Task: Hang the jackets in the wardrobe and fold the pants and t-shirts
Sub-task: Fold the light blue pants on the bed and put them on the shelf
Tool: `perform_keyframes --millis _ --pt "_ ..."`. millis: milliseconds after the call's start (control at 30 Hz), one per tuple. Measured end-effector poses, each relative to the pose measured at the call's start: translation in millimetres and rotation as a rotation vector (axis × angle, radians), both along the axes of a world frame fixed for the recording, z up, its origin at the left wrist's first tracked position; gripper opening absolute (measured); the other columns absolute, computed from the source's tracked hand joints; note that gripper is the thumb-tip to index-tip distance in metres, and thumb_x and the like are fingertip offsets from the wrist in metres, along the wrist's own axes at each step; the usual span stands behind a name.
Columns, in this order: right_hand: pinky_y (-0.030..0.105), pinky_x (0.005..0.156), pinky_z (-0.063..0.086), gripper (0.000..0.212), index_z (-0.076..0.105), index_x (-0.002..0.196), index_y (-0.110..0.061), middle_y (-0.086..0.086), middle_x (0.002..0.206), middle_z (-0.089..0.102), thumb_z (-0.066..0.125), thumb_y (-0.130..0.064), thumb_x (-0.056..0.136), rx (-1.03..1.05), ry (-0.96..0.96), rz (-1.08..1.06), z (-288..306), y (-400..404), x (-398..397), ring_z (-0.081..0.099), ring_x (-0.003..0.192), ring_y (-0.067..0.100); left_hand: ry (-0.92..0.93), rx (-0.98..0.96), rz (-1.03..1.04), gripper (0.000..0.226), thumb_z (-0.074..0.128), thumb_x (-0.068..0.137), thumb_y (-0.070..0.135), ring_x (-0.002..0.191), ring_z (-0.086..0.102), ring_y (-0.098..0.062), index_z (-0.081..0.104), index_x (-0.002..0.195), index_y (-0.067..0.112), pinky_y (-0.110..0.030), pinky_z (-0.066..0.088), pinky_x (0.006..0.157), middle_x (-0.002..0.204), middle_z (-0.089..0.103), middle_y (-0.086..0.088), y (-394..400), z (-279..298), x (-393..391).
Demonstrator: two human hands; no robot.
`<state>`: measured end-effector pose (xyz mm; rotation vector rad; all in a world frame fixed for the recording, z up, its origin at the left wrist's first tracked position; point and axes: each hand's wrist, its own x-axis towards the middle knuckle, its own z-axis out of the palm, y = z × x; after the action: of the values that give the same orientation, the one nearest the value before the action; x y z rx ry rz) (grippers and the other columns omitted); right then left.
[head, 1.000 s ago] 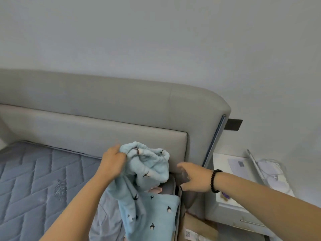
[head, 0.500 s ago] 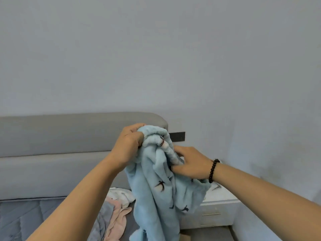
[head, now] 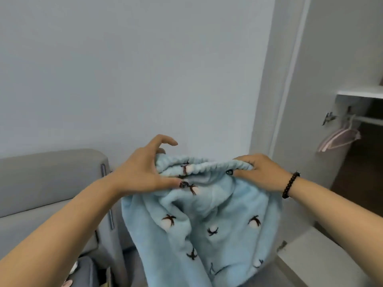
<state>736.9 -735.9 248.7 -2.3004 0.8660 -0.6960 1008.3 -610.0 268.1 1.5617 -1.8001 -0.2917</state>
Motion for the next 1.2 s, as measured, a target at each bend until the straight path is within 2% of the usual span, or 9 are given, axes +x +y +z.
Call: perform_keyframes --millis 133,167,267,433,567,733,933,1100,1200 --pt "0.007 0.062 0.044 0.016 0.071 0.08 -0.037 -0.017 0.073 0.07 0.071 -0.021 0.084 -0.081 0.109 -0.15 22 3 -100 0.062 0.068 -0.007 -0.153 0.077 -0.202 0.043 0.07 0.064 0.023 0.064 0.055 -0.005 0.046 0.097 0.038 -0.019 0.046 0.056 0.079 0.063 0.012 -19 6 -64" --pt "0.012 0.057 0.042 0.009 0.073 0.075 -0.027 -0.006 0.066 0.069 0.072 -0.024 0.083 -0.12 0.145 -0.207 26 4 -121 0.059 0.062 0.001 -0.136 0.078 -0.234 0.039 0.066 0.062 0.025 0.063 0.053 -0.004 0.047 0.094 0.037 -0.018 0.044 0.055 0.078 0.062 0.012 -24 5 -79" --pt "0.026 0.053 0.032 0.043 0.061 0.068 0.005 0.015 0.056 0.052 0.069 -0.035 0.083 -0.236 0.234 -0.348 31 16 -174 0.043 0.054 0.015 -0.086 0.047 -0.336 0.036 0.056 0.063 0.037 0.067 0.054 -0.008 0.046 0.098 0.036 -0.024 0.046 0.061 0.082 0.063 0.005 -39 1 -125" --pt "0.024 0.048 0.024 0.066 0.043 0.052 -0.004 0.002 0.046 0.033 0.054 -0.065 0.075 -0.315 0.395 -0.518 35 48 -247 0.027 0.047 0.012 -0.032 0.0 -0.567 0.028 0.05 0.077 0.019 0.083 0.056 -0.01 0.051 0.103 0.029 -0.019 0.044 0.071 0.093 0.06 0.012 -66 -11 -196" --pt "0.026 0.05 0.025 0.077 0.05 0.054 0.002 0.005 0.048 0.039 0.046 -0.075 0.063 -0.338 0.375 -0.622 36 74 -285 0.031 0.048 0.012 -0.086 0.083 -0.719 0.027 0.053 0.091 0.005 0.085 0.058 -0.013 0.053 0.104 0.028 -0.028 0.048 0.076 0.095 0.064 0.005 -92 -17 -228" --pt "0.038 0.054 0.041 0.079 0.057 0.063 -0.006 0.006 0.053 0.052 0.046 -0.084 0.063 -0.372 0.555 -0.778 26 111 -311 0.044 0.05 0.019 -0.176 0.034 -0.848 0.04 0.04 0.079 0.011 0.096 0.059 -0.022 0.036 0.111 0.036 -0.043 0.05 0.084 0.109 0.058 0.001 -112 -19 -251" --pt "0.027 0.051 0.035 0.052 0.057 0.075 -0.012 -0.001 0.062 0.053 0.059 -0.064 0.077 -0.249 0.776 -1.036 11 155 -329 0.048 0.059 0.014 -0.355 -0.047 -0.941 0.053 0.041 0.089 -0.007 0.083 0.052 -0.014 0.039 0.107 0.043 -0.037 0.047 0.074 0.1 0.054 0.007 -139 -38 -253" --pt "0.03 0.054 0.037 0.041 0.044 0.071 -0.022 -0.003 0.071 0.053 0.053 -0.058 0.087 -0.135 0.875 -1.245 -18 207 -327 0.053 0.071 0.02 -0.399 -0.056 -1.007 0.032 0.04 0.095 0.001 0.095 0.055 -0.014 0.05 0.109 0.029 -0.028 0.045 0.083 0.107 0.056 0.005 -141 -62 -267" --pt "0.031 0.06 0.042 0.037 0.047 0.079 -0.02 -0.001 0.077 0.054 0.052 -0.056 0.09 -0.067 0.873 -1.408 -33 235 -326 0.055 0.077 0.023 -0.42 -0.072 -1.083 0.019 0.046 0.098 0.012 0.089 0.053 -0.005 0.053 0.102 0.029 -0.017 0.038 0.076 0.099 0.056 0.01 -130 -72 -283"
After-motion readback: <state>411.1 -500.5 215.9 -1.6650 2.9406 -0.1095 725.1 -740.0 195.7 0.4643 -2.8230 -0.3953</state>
